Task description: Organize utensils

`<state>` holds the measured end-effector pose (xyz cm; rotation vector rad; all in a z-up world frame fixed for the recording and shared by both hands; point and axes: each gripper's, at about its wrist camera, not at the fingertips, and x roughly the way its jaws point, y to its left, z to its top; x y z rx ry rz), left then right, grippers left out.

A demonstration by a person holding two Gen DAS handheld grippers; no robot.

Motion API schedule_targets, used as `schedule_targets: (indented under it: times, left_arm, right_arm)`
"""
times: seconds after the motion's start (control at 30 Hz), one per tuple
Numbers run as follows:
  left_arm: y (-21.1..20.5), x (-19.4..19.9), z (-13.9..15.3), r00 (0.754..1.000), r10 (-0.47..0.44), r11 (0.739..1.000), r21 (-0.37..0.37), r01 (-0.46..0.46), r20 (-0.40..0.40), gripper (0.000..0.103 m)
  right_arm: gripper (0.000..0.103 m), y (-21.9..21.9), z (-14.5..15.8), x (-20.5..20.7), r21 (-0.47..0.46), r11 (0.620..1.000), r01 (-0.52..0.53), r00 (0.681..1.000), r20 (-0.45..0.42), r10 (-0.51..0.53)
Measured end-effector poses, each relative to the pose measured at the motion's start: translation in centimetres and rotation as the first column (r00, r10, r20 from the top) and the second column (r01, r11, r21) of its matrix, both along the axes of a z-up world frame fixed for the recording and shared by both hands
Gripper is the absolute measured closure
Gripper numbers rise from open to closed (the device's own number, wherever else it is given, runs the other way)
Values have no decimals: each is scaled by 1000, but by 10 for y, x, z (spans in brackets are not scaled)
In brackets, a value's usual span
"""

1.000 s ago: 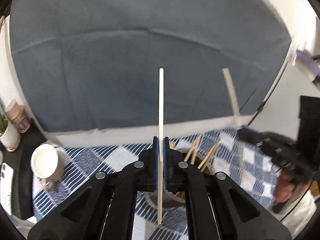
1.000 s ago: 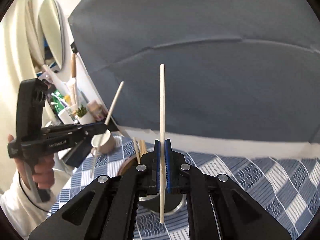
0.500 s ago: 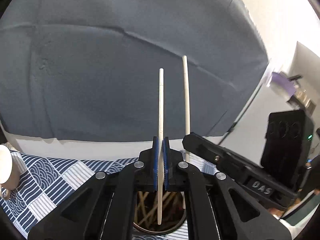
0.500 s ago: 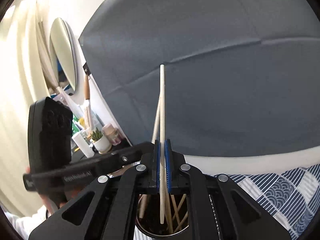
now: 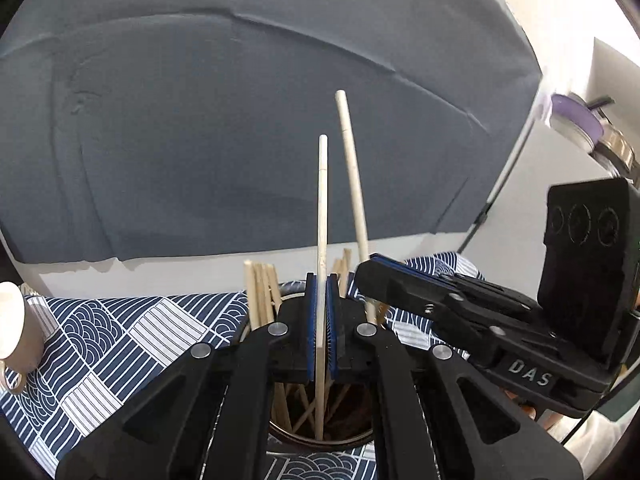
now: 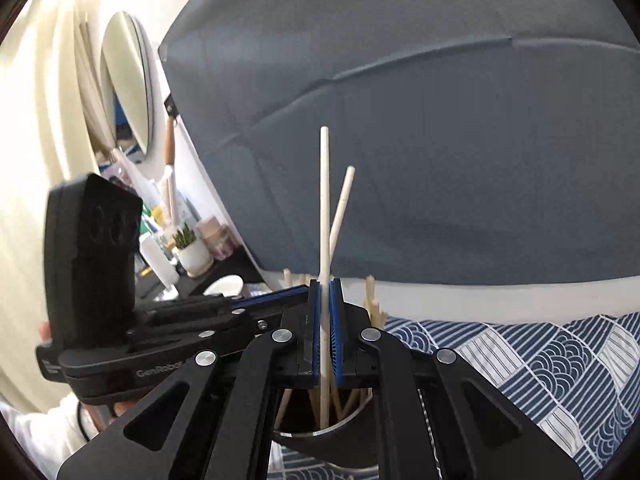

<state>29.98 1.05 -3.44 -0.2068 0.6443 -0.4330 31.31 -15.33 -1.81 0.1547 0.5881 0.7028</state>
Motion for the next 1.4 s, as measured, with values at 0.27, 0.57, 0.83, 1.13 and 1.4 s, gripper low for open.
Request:
schedule_targets:
  times: [0.27, 0.57, 0.83, 1.13, 1.4]
  left_arm:
    - [11, -9, -9, 998, -43, 999, 12, 43, -38, 98]
    - [23, -25, -12, 993, -47, 996, 68, 54, -105, 98]
    - [34, -45, -7, 995, 1, 999, 42, 3, -101, 90]
    - [43, -69, -13, 988, -24, 999, 29, 29, -154, 62]
    - [50, -118, -16, 987, -2, 986, 167, 29, -160, 28]
  right_arm:
    - [98, 4, -11, -16, -91, 995, 37, 999, -22, -39]
    - [95, 4, -18, -23, -121, 992, 35, 997, -60, -42]
    - [94, 2, -15, -33, -174, 985, 5, 998, -64, -16]
    - [75, -4, 3, -58, -240, 970, 40, 997, -49, -53]
    - [32, -15, 12, -104, -246, 957, 153, 985, -35, -166]
